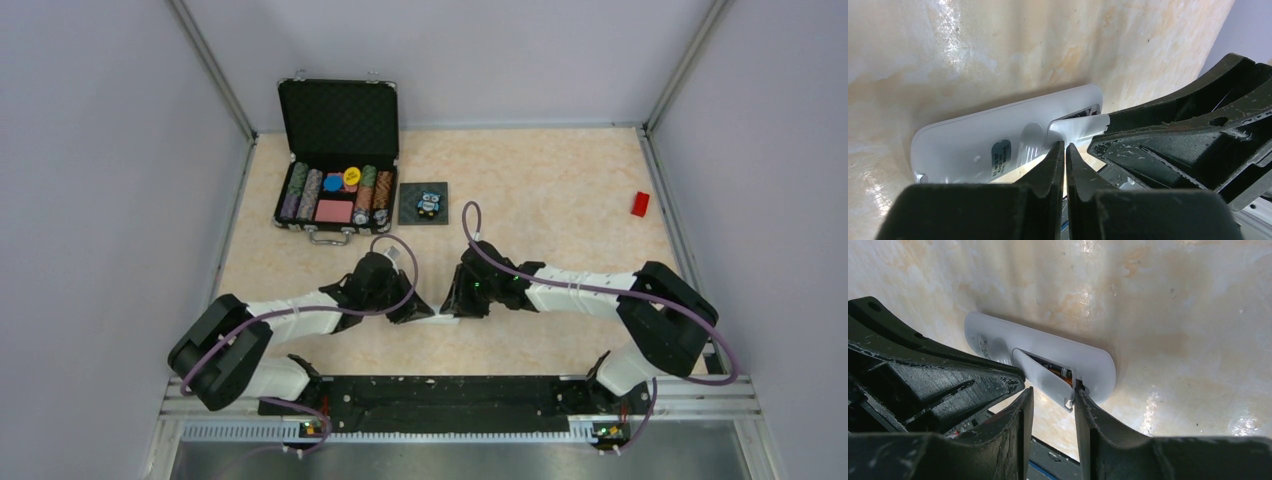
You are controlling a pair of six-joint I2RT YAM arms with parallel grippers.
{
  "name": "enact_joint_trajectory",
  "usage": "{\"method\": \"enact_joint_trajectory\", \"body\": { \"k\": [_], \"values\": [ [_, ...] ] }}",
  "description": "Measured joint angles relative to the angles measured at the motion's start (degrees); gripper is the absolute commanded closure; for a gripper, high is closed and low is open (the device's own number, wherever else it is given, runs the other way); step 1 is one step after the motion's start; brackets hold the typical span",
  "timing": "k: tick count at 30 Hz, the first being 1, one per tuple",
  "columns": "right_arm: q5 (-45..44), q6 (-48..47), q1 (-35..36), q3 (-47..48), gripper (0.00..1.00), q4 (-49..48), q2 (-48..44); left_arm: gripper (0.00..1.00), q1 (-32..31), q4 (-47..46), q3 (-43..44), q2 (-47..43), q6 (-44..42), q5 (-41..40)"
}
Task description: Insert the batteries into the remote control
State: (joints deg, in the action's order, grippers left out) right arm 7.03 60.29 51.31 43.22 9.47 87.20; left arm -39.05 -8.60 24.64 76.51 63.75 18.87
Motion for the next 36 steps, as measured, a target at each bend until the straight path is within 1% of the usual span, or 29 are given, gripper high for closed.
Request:
{"method": "enact_joint_trajectory", "body": {
  "k": [4,9,15,18,20,22,24,28,32,36],
  "values": [
    [-0.1,0.8,0.0,0.4,0.61,0.5,0.0,0.91,0.0,-0.1,-0.5,-0.3,0.0,0.0],
    [-0.3,0.5,0.2,2.1,0.60,4.2,0.0,0.91,0.0,-0.5,-0.9,-0.3,0.0,0.0],
    [-1.8,-0.6,0.3,2.8,0.60,9.5,0.0,0.91,0.0,-0.9,-1.2,-0.2,0.1,-0.1],
    [-2.5,-1.0,0.3,3.2,0.61,10.9,0.0,0.92,0.0,-1.1,-1.3,-0.2,0.2,-0.1],
    [-3.0,-1.4,0.3,3.6,0.65,11.7,0.0,0.92,0.0,-1.4,-1.4,-0.2,0.2,-0.1],
    [-3.4,-1.9,0.3,4.2,0.72,12.0,0.0,0.92,0.0,-1.4,-1.4,-0.2,0.2,-0.1],
    [-4.0,-2.8,0.3,5.0,0.77,12.4,0.0,0.92,0.0,-1.4,-1.4,-0.2,0.2,-0.1],
    [-4.9,-4.5,0.3,6.6,0.82,12.7,0.0,0.92,0.0,-1.5,-1.5,-0.2,0.4,-0.1],
    [-5.4,-6.3,0.3,8.0,0.91,12.4,1.0,0.93,0.0,-1.5,-1.5,-0.2,0.6,-0.2],
    [-5.5,-7.4,0.5,8.3,0.97,12.5,2.7,0.93,-0.1,-1.5,-1.5,-0.2,0.7,-0.3]
  ]
}}
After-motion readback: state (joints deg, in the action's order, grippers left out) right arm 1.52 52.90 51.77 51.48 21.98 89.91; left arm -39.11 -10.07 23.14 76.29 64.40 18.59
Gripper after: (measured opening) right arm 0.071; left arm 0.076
